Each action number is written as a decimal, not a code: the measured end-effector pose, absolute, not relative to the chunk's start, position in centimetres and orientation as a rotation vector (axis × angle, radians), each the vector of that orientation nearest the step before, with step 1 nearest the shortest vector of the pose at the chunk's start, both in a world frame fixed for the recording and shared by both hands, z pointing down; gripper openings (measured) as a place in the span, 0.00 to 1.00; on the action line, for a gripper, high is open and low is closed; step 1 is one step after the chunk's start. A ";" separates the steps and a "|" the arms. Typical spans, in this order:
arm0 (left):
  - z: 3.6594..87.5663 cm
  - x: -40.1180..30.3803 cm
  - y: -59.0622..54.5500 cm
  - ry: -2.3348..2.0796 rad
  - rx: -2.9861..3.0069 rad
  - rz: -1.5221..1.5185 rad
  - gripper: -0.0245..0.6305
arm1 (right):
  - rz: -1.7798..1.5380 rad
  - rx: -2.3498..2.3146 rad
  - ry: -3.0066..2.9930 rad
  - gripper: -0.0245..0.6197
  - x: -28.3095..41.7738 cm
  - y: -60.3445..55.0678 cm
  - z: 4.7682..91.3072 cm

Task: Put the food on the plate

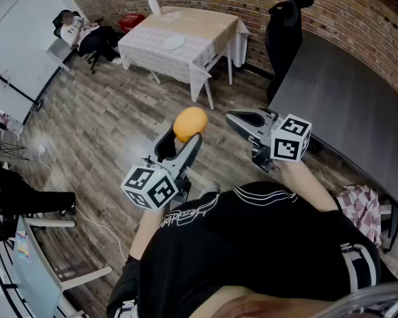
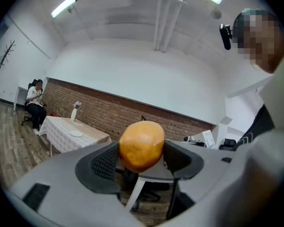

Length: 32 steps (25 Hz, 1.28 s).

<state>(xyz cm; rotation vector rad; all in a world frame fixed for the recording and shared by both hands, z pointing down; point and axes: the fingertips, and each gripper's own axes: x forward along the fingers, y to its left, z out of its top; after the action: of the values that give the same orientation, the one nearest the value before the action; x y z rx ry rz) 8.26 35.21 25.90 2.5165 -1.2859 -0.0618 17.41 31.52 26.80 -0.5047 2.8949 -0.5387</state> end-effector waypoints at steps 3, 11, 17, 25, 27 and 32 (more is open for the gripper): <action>26.5 8.1 34.1 -1.268 2.511 -0.051 0.49 | -0.557 -0.520 2.888 0.03 17.1 30.4 27.4; 28.7 6.4 30.4 -1.227 2.469 -0.028 0.49 | -0.637 -0.550 2.885 0.03 15.1 27.0 29.9; 30.2 4.4 26.0 -1.202 2.429 -0.018 0.49 | -0.619 -0.554 2.895 0.03 13.0 23.7 30.8; 30.5 0.5 19.4 -1.198 2.439 0.023 0.49 | -0.683 -0.540 2.850 0.03 9.2 17.7 30.8; 30.4 -0.8 17.7 -1.196 2.440 0.020 0.49 | -0.683 -0.548 2.861 0.03 7.9 15.9 30.7; 30.2 -5.0 14.7 -1.203 2.441 0.014 0.49 | -0.708 -0.552 2.873 0.03 3.9 12.7 30.7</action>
<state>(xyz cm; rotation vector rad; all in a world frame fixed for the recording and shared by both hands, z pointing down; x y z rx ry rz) -5.04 14.69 30.23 2.4409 -1.2033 0.0135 3.89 12.67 30.71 -0.5522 2.8731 -0.7084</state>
